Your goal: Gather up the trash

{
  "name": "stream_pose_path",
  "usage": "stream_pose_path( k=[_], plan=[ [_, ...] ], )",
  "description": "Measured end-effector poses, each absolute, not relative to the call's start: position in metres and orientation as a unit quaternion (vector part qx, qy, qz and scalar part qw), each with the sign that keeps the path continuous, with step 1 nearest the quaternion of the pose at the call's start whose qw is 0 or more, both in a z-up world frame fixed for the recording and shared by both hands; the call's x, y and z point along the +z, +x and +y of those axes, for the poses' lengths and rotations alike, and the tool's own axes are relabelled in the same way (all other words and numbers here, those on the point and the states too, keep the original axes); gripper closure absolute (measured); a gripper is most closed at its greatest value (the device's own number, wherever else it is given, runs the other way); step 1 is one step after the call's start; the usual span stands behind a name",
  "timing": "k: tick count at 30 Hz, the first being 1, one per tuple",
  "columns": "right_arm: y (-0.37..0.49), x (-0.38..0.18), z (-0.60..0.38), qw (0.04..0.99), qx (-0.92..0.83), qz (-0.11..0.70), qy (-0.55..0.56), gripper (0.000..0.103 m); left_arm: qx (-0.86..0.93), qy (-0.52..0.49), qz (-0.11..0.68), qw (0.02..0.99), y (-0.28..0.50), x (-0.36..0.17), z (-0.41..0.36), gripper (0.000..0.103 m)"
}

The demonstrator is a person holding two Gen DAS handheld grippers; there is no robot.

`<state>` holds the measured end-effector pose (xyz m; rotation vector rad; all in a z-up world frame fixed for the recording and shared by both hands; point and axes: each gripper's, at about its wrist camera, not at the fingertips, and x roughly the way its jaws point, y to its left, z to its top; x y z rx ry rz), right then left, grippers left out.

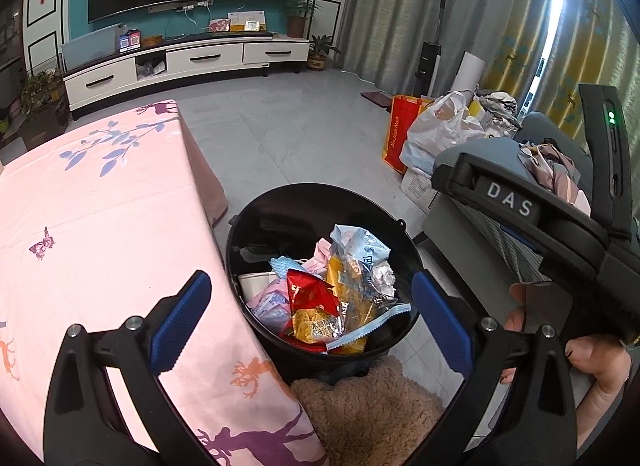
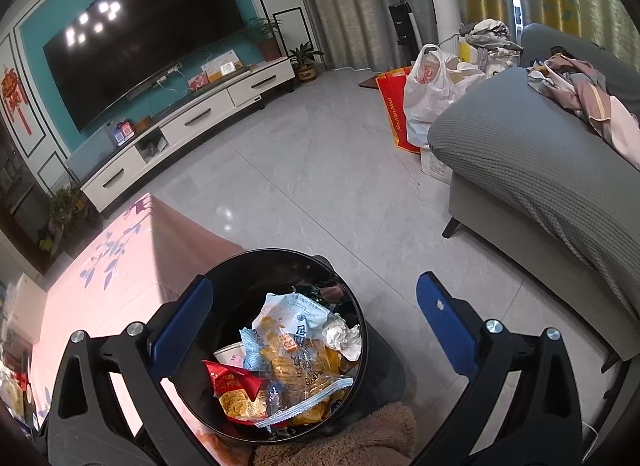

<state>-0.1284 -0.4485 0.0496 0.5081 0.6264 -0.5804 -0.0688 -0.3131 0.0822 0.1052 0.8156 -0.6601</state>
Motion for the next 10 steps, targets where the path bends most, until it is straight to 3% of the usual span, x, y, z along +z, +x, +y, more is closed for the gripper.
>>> stream_pose_path(
  k=[10],
  plan=[
    [-0.1297, 0.0488, -0.4499, 0.878, -0.281, 0.302, 0.241, 0.003, -0.316, 0.055, 0.389, 0.864, -0.0728, 0.0826, -0.3154, 0.003]
  ],
)
